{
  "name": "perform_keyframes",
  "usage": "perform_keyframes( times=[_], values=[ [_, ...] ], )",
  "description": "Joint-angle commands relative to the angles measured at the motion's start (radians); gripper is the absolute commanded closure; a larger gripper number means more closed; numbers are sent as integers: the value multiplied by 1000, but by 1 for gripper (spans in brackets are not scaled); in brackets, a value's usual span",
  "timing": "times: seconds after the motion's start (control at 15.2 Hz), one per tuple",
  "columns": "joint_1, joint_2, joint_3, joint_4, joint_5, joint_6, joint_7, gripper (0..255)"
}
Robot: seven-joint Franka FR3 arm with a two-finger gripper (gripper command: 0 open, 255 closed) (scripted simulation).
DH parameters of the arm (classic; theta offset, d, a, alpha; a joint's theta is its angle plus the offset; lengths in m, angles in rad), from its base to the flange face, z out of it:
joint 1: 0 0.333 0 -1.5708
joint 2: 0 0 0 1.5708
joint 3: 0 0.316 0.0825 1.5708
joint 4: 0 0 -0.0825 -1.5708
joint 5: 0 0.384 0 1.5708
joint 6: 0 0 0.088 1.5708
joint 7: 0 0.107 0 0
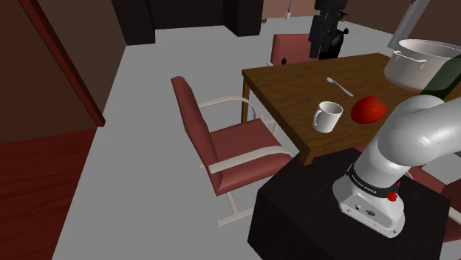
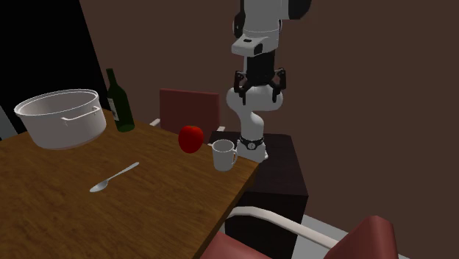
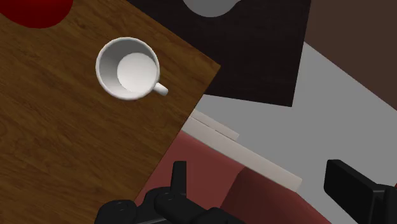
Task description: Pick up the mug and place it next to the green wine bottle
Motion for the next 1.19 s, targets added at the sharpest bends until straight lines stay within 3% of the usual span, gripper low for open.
perform_keyframes(
  times=[0.0, 0.59, 1.12],
  values=[
    [0, 0, 0, 0, 0, 0, 0, 0],
    [-66, -122, -135, -298, -119, 202, -144, 0],
    [-160, -126, -294, -490, -260, 419, -279, 0]
  ],
)
